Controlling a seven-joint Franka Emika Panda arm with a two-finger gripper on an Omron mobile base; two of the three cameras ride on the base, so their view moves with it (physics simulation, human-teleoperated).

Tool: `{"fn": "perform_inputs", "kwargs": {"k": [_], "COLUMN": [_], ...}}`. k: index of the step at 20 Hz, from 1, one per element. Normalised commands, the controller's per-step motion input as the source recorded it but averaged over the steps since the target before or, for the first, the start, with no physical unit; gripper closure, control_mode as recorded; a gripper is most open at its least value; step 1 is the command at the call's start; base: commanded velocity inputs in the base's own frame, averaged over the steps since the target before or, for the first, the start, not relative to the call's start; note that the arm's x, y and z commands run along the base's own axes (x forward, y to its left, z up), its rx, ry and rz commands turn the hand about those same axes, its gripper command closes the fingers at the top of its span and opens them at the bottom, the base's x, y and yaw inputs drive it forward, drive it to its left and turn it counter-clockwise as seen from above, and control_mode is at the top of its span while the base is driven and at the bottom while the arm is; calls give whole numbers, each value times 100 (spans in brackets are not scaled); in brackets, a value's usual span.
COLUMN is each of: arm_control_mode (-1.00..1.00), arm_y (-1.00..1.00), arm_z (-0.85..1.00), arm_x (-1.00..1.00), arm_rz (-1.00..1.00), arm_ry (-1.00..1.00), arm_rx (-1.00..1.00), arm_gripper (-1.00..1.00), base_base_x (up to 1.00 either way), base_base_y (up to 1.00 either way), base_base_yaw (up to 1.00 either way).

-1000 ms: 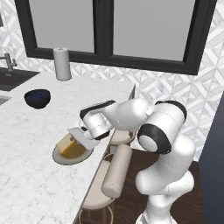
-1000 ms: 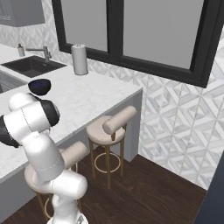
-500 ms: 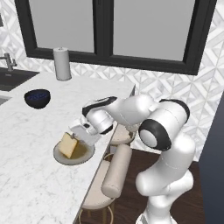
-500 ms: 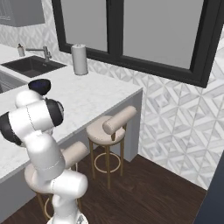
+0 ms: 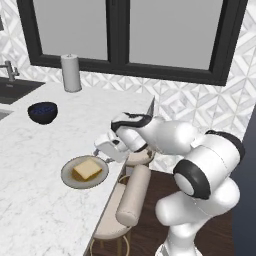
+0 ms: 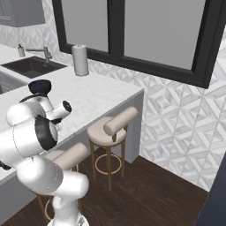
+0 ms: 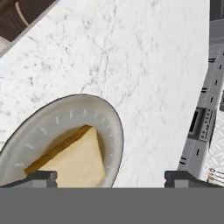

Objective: Start the toaster. Once the lever pops up, take the bread to the plate on the dining counter.

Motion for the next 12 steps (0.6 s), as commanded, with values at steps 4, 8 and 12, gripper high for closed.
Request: {"fn": "perform_inputs", "kwargs": {"k": [4, 8, 12], "arm_control_mode": [-100, -100, -100], "arm_y": [-62, -61, -53], "arm_z": [26, 85, 98], "arm_x": [-39, -62, -84], "arm_rz": [3, 3, 0], "arm_ry": [-16, -19, -15], "arm_rx": [0, 1, 0], "arm_gripper": [-100, -100, -100], "base_base_x": [0, 0, 0], "base_base_y": [0, 0, 0], "base_base_yaw": [0, 0, 0]}}
